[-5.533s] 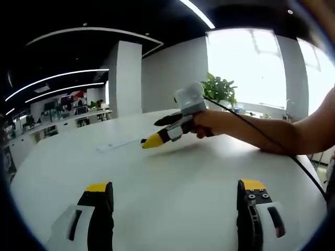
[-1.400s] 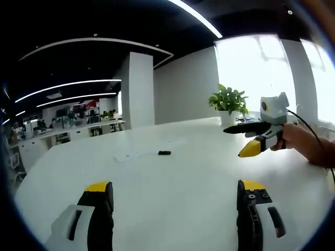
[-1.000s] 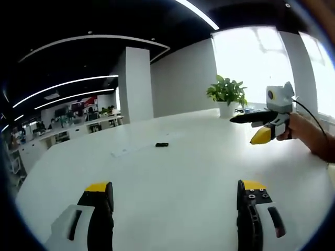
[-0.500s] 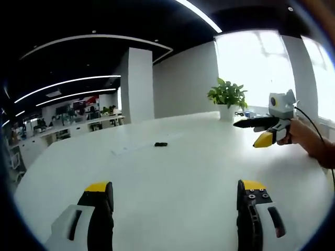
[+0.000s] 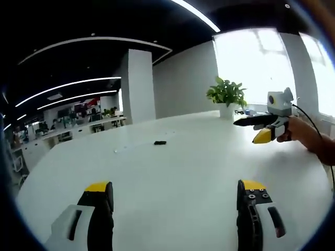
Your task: Snap the two parts of the plastic buckle together until the buckle closes and remains connected.
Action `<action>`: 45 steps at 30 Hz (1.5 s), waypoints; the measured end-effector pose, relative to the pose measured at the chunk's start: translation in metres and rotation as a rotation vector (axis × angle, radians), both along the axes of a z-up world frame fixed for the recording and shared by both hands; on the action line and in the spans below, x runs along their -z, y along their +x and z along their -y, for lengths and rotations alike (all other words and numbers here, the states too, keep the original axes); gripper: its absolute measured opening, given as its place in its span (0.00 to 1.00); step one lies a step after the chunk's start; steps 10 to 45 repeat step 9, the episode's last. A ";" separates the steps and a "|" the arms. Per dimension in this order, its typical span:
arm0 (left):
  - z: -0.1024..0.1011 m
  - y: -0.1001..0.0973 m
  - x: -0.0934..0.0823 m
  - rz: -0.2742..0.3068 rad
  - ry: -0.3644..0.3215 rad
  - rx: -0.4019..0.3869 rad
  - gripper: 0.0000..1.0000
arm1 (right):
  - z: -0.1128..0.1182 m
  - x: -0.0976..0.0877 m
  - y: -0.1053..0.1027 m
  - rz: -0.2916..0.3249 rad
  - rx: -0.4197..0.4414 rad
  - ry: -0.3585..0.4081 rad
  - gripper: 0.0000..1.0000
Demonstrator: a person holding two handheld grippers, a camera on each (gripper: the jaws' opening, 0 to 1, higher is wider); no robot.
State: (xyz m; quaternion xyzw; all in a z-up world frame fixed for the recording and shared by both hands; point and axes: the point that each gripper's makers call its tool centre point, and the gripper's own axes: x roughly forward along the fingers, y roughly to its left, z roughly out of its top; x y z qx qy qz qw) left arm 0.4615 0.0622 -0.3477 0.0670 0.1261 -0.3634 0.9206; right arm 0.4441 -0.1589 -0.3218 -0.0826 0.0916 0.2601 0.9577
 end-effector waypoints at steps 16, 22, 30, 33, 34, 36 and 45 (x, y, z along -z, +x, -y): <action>0.011 -0.010 0.006 -0.007 0.021 0.063 0.99 | -0.003 0.005 -0.001 -0.005 -0.004 -0.014 0.90; 0.011 -0.010 0.006 -0.007 0.021 0.063 0.99 | -0.003 0.005 -0.001 -0.005 -0.004 -0.014 0.90; 0.011 -0.010 0.006 -0.007 0.021 0.063 0.99 | -0.003 0.005 -0.001 -0.005 -0.004 -0.014 0.90; 0.011 -0.010 0.006 -0.007 0.021 0.063 0.99 | -0.003 0.005 -0.001 -0.005 -0.004 -0.014 0.90; 0.011 -0.010 0.006 -0.007 0.021 0.063 0.99 | -0.003 0.005 -0.001 -0.005 -0.004 -0.014 0.90; 0.011 -0.010 0.006 -0.007 0.021 0.063 0.99 | -0.003 0.005 -0.001 -0.005 -0.004 -0.014 0.90; 0.011 -0.010 0.006 -0.007 0.021 0.063 0.99 | -0.003 0.005 -0.001 -0.005 -0.004 -0.014 0.90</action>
